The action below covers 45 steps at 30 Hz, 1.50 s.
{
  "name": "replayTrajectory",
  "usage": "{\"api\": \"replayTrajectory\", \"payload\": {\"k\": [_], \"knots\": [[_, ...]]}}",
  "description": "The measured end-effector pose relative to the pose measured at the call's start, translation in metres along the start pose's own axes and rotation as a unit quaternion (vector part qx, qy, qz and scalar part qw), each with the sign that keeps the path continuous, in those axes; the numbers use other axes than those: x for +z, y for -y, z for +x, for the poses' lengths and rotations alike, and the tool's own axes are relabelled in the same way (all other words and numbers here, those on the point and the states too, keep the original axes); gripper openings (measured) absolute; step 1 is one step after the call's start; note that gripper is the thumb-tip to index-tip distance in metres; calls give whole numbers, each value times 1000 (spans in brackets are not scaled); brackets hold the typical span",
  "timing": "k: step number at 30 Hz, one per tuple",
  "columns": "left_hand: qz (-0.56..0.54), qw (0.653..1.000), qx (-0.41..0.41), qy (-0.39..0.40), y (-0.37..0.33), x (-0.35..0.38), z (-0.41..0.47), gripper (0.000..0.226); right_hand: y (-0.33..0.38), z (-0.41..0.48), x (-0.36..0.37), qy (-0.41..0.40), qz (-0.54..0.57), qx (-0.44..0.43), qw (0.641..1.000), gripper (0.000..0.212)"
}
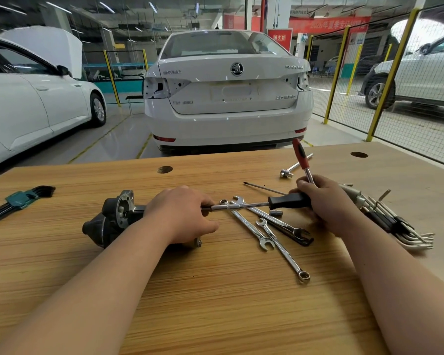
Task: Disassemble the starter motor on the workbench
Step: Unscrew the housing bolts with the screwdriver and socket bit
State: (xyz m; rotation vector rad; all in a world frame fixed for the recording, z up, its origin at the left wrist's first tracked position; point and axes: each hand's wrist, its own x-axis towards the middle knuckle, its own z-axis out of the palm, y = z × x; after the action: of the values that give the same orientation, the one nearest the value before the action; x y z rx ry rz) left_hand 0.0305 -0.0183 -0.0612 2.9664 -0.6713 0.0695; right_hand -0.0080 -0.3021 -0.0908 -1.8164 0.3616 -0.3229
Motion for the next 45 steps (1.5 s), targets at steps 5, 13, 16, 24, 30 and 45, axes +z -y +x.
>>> {"api": "replayTrajectory", "payload": {"k": [5, 13, 16, 24, 30, 45], "knots": [[-34, 999, 17, -27, 2, 3, -1, 49, -1, 2, -4, 40, 87, 35, 995, 31], [-10, 1000, 11, -6, 0, 2, 0, 52, 3, -1, -2, 46, 225, 44, 972, 41], [23, 1000, 8, 13, -2, 0, 1, 54, 4, -2, -2, 47, 249, 42, 966, 31], [21, 1000, -3, 2, -3, 0, -1, 48, 3, -1, 0, 15, 118, 33, 992, 15], [-6, 1000, 8, -24, -1, 2, -3, 47, 1, -1, -1, 0, -20, 18, 1000, 10], [18, 1000, -15, 14, -1, 2, 1, 52, 3, 0, -13, 89, 165, 35, 982, 45]]}}
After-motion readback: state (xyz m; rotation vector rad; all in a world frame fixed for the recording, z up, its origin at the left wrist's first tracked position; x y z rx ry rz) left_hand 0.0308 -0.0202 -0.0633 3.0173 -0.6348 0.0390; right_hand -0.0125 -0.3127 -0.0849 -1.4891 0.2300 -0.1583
